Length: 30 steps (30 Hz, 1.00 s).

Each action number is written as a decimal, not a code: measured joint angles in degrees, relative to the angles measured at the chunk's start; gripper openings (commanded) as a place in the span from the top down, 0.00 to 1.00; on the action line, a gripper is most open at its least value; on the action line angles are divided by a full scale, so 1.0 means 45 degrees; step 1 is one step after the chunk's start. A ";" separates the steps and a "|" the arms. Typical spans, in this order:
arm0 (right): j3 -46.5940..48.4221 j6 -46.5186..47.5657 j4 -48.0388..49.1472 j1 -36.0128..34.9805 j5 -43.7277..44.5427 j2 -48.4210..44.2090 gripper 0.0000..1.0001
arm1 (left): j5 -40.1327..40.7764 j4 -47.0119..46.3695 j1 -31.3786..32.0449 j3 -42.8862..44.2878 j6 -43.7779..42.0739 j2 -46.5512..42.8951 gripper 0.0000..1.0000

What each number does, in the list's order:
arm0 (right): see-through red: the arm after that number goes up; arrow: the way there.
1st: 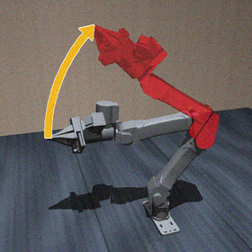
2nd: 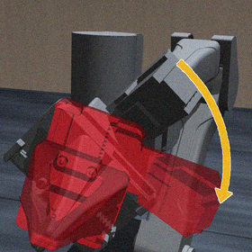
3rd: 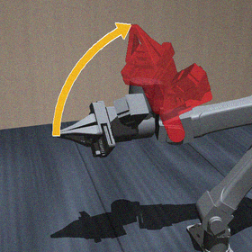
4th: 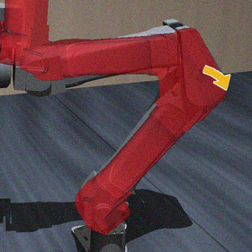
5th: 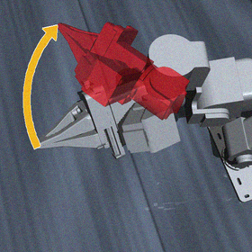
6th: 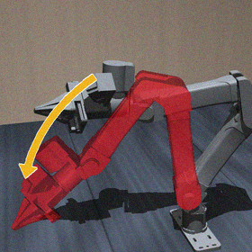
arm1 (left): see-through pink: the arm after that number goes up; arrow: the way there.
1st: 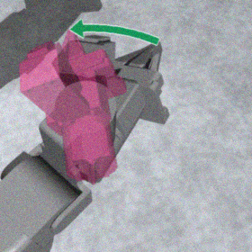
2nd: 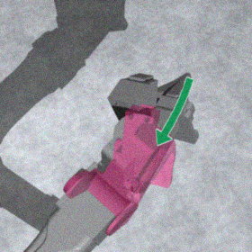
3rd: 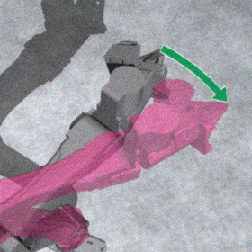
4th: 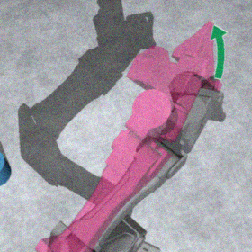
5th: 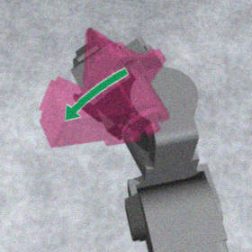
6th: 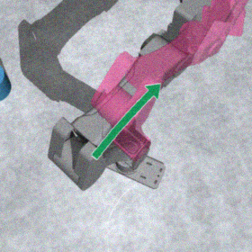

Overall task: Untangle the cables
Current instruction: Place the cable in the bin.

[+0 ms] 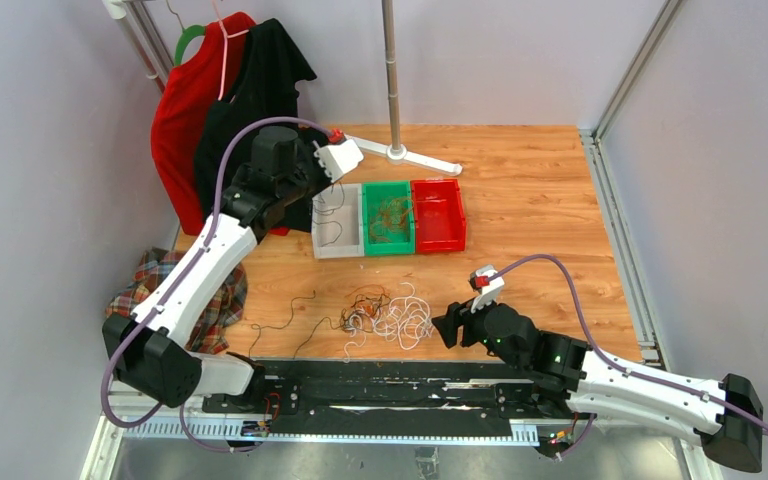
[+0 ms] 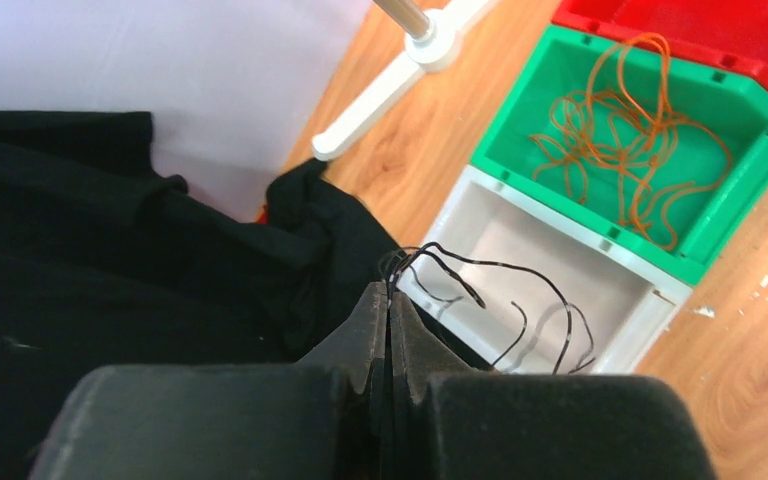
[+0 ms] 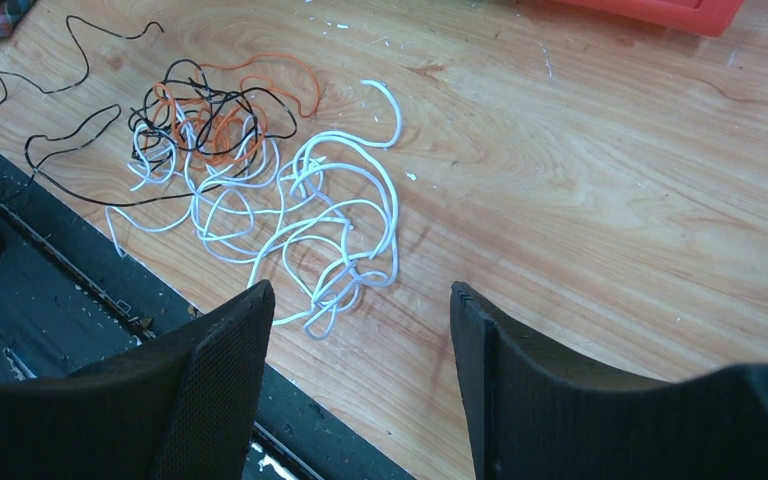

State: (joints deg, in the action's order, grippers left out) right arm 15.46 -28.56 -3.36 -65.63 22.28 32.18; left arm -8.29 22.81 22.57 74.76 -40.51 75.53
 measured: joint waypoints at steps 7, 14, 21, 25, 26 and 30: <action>0.0000 0.0000 0.0000 0.0000 0.0068 0.0005 0.35 | -0.0457 0.0233 0.0000 -0.0758 0.0092 -0.0039 0.99; 0.0000 0.0000 0.0000 0.0000 0.0092 0.0005 0.36 | -0.0709 0.0296 0.0000 -0.1875 0.0155 -0.0141 0.99; 0.0000 0.0005 0.0000 0.0000 0.0209 0.0165 0.36 | -0.0680 0.0141 0.0000 -0.2545 0.0311 0.0015 0.99; 0.0000 0.0005 0.0000 0.0000 0.0253 0.0301 0.36 | -0.0403 -0.0165 0.0000 -0.2812 0.0330 0.0617 0.99; 0.0000 0.0010 0.0000 0.0000 0.0267 0.0330 0.36 | -0.0321 -0.0257 0.0000 -0.2846 0.0330 0.0811 0.99; 0.0005 0.0015 0.0005 0.0000 0.0296 0.0510 0.36 | 0.0005 -0.0641 0.0000 -0.2812 0.0379 0.1613 1.00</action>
State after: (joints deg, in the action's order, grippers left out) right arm 15.49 -28.49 -3.33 -65.63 23.62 34.48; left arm -8.27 19.92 22.57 62.11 -38.81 82.78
